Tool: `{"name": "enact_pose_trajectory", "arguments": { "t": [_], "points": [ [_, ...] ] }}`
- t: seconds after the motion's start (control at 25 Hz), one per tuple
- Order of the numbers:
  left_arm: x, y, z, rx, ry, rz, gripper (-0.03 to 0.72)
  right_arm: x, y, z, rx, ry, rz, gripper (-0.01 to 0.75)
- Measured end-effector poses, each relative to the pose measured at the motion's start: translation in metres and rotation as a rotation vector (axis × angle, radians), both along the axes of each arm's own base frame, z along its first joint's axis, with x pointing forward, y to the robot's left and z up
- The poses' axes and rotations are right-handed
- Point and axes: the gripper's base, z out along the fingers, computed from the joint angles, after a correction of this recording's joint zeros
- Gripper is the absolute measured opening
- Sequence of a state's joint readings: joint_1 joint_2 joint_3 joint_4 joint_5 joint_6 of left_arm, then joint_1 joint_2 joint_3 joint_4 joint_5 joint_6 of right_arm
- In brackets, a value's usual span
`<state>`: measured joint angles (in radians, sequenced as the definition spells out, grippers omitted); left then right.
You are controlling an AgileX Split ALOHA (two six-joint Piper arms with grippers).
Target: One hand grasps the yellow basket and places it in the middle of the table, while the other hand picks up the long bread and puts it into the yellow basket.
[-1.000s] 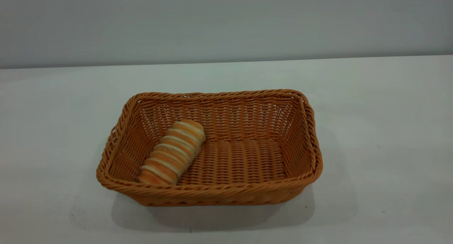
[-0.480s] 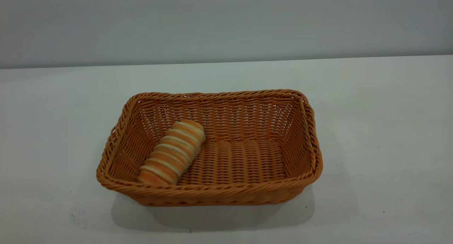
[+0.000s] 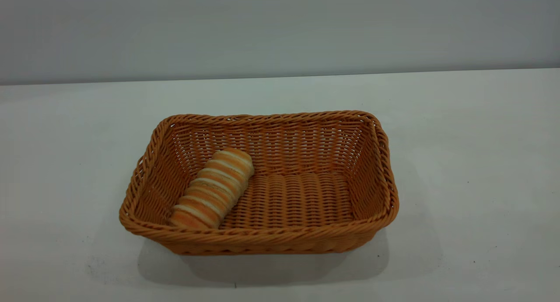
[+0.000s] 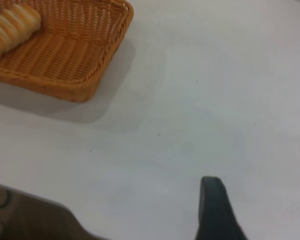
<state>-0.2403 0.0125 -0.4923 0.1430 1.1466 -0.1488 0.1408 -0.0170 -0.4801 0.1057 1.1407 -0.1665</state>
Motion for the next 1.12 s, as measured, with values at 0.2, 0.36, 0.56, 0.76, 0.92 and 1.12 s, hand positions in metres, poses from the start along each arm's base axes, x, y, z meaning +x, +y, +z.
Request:
{"name": "enact_pose_trajectory", "arguments": {
  "t": [0.2, 0.36, 0.56, 0.76, 0.92, 1.12],
  "points": [
    [-0.005, -0.0002, -0.0004, -0.005, -0.029, 0.078, 0.563, 0.0005, 0.0006, 0.0, -0.001, 0.0, -0.065, 0.484],
    [-0.0073, -0.0016, -0.0005, -0.005, -0.036, 0.168, 0.563, 0.0005, 0.0007, 0.0, -0.001, -0.001, -0.083, 0.484],
    [-0.0079, -0.0023, -0.0005, -0.004, -0.036, 0.208, 0.563, 0.0004, 0.0007, 0.0, -0.001, -0.002, -0.083, 0.484],
    [-0.0079, -0.0023, -0.0005, -0.004, -0.036, 0.208, 0.563, 0.0002, 0.0007, 0.0, -0.001, -0.003, -0.083, 0.484],
    [-0.0079, -0.0023, -0.0005, -0.004, -0.036, 0.208, 0.563, 0.0002, 0.0007, 0.0, -0.001, -0.003, -0.083, 0.484],
    [-0.0079, -0.0023, -0.0005, -0.004, -0.036, 0.208, 0.563, 0.0002, 0.0007, 0.0, -0.001, -0.003, -0.083, 0.484]
  ]
}}
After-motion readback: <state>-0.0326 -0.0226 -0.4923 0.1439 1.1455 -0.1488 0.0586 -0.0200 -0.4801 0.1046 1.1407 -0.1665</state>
